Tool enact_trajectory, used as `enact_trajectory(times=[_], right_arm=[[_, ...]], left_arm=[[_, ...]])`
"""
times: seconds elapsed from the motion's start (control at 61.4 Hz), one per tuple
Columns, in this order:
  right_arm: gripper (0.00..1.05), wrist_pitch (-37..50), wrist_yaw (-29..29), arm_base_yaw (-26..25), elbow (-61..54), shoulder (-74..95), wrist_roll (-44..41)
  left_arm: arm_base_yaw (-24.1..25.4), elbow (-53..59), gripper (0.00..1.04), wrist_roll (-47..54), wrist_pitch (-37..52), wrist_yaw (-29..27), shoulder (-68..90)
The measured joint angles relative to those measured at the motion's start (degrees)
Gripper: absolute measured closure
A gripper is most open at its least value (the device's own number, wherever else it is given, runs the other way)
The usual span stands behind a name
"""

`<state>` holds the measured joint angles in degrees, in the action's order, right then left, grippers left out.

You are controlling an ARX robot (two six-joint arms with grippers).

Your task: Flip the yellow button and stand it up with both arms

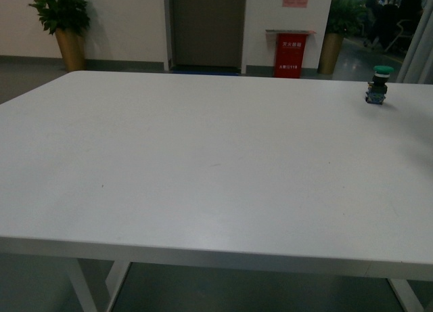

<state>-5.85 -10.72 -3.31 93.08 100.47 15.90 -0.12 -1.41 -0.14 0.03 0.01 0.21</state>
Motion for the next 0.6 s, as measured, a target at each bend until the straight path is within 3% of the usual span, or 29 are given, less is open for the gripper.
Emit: enact_trajectory(times=[0.261,0.603], right_arm=[[0.67,-13.03,7.06,0.74,14.86,12.07,-20.28],[0.67,-21.55,14.64,1.68,22.75,22.18,-23.08]], left_arm=[[0.0,0.0,0.06,0.0,0.0,0.0,0.0],[0.0,0.0,0.06,0.0,0.0,0.0,0.0]])
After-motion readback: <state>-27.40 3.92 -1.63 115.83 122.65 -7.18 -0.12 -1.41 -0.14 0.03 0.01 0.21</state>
